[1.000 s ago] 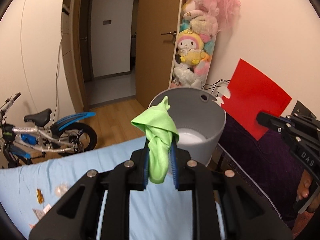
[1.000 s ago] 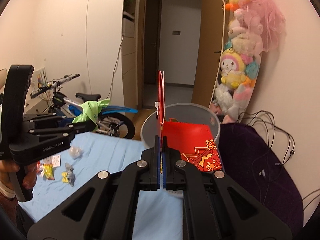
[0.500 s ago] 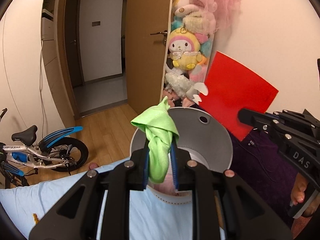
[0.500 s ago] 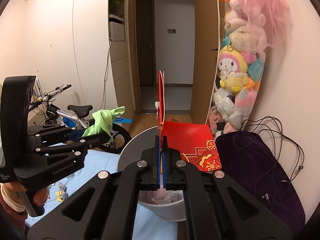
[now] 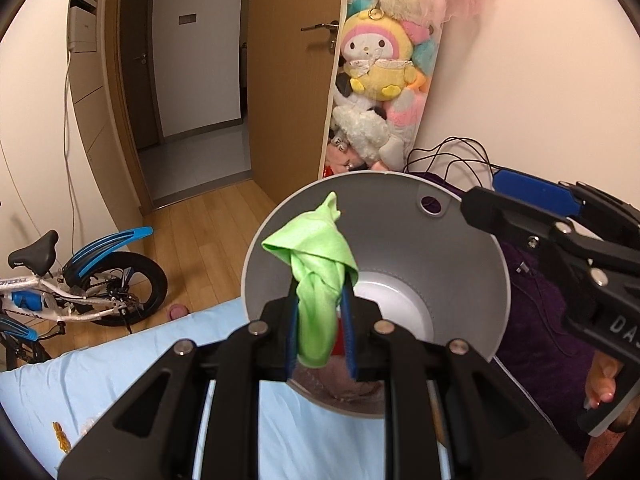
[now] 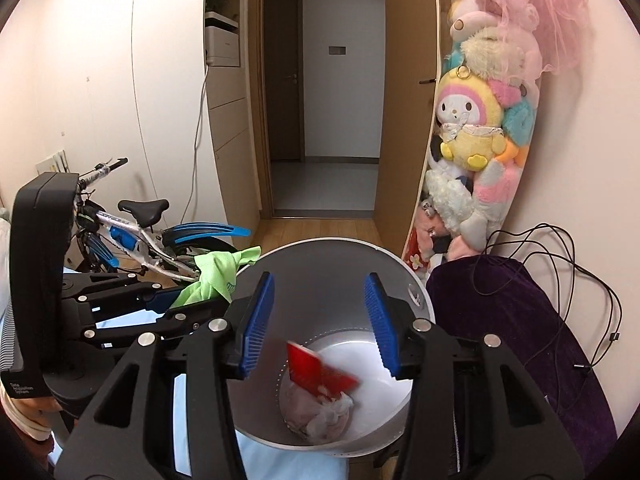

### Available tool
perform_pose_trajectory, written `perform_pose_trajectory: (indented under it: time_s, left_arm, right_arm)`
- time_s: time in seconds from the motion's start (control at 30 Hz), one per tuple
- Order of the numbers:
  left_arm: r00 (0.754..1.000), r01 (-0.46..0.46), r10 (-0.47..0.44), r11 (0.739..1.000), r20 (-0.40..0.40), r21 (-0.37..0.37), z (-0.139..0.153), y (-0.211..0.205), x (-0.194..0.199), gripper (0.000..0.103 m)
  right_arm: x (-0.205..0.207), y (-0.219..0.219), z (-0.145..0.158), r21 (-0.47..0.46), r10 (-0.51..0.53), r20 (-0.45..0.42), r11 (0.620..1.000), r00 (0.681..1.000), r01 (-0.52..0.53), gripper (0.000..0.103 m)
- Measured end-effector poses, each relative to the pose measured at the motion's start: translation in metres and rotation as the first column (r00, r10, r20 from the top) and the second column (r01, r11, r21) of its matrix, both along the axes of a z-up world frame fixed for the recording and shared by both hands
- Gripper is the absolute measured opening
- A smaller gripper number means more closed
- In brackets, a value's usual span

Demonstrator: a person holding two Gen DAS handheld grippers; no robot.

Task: Collect trash
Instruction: 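Open the right tool over the bin while the left tool releases the green cloth into it, then move both open tools back over the remaining items on the bed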

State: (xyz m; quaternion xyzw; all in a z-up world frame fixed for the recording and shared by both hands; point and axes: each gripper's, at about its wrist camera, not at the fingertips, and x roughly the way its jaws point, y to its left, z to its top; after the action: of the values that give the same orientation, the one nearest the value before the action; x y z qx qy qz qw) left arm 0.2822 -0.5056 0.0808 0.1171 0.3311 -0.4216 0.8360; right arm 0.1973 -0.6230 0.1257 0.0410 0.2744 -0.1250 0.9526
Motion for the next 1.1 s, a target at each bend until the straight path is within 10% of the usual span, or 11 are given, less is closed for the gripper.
perform_pose_trajectory:
  time_s: [0.23,0.3,0.33,0.8,1.1]
  left_arm:
    - [0.999,0.030,-0.030,1.000,-0.016,-0.001,-0.001,-0.009,0.001,0.030]
    - [1.000,0.012,-0.012,1.000,-0.029,-0.016,0.000,-0.008,0.002,0.083]
    - [1.000,0.003,-0.003,0.999,-0.015,-0.038,0.002,-0.005,0.000,0.085]
    - [0.989,-0.144,0.144,0.989,0.013,0.021,-0.027,0.079,-0.032,0.085]
    - [0.926,-0.376,0.377,0.924,0.002,0.068,-0.068,0.205,-0.054,0.085]
  right_arm:
    - [-0.008,0.003,0.003,-0.032,-0.018,0.004,0.999,1.000,0.018,0.046]
    - [-0.011,0.006,0.004,-0.046,-0.020,0.003,0.999,1.000,0.020,0.046]
    - [-0.013,0.008,0.005,-0.059,-0.022,0.003,0.998,1.000,0.023,0.046]
    - [-0.045,0.078,-0.012,-0.092,0.073,-0.022,0.993,0.997,-0.075,0.056]
    - [-0.044,0.178,-0.056,-0.017,0.235,-0.092,0.971,0.968,-0.238,0.061]
